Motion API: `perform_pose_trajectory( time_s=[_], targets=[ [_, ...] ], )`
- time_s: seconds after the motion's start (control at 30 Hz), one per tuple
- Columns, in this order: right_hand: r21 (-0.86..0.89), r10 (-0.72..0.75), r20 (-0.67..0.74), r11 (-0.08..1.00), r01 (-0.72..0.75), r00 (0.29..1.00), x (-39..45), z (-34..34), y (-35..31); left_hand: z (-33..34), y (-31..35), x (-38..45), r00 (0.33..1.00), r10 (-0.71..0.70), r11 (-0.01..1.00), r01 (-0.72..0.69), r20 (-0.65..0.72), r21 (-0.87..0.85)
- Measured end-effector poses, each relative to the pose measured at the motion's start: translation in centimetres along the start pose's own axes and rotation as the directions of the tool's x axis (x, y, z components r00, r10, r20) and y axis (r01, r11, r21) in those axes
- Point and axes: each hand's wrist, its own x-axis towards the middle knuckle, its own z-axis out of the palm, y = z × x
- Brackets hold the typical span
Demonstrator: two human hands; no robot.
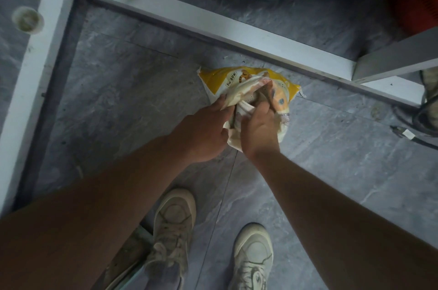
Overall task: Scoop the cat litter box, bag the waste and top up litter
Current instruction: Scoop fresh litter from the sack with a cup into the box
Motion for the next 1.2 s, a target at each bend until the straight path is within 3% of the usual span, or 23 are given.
perform_pose_trajectory(
  time_s=[0.13,0.43,0.6,0.8,0.9,1.1,1.2],
  targets=[
    [0.167,-0.134,-0.162,0.973,0.161,0.978,-3.0,0.7,1.4,0.4,-0.1,0.0,1.0,0.002,1.0,-0.002,-0.023,-0.013],
    [0.266,-0.14,-0.26,0.941,0.21,0.955,-6.8,0.1,2.8,1.3,1.1,-0.7,0.998,-0.056,0.998,0.057,-0.038,0.004],
    [0.335,-0.136,-0.277,0.914,0.228,0.951,-8.8,-1.6,3.2,2.6,2.4,-2.7,0.972,-0.007,0.999,-0.003,-0.236,-0.043],
    [0.399,-0.144,-0.238,0.887,0.232,0.961,-12.0,-5.2,4.1,3.6,5.4,-5.0,0.939,0.134,0.925,-0.234,-0.318,-0.301],
    [0.425,-0.128,-0.212,0.881,0.209,0.969,-14.1,-8.3,4.9,4.2,7.8,-6.7,0.947,0.123,0.896,-0.235,-0.298,-0.376],
    [0.546,0.088,-0.119,0.838,-0.009,0.989,-19.4,-15.5,6.2,4.5,14.3,-11.7,0.955,0.108,0.875,-0.224,-0.278,-0.43],
    [0.566,0.045,-0.089,0.824,0.014,0.995,-22.6,-19.0,7.1,4.2,17.9,-15.2,0.976,0.106,0.883,-0.181,-0.191,-0.433]
  ],
)
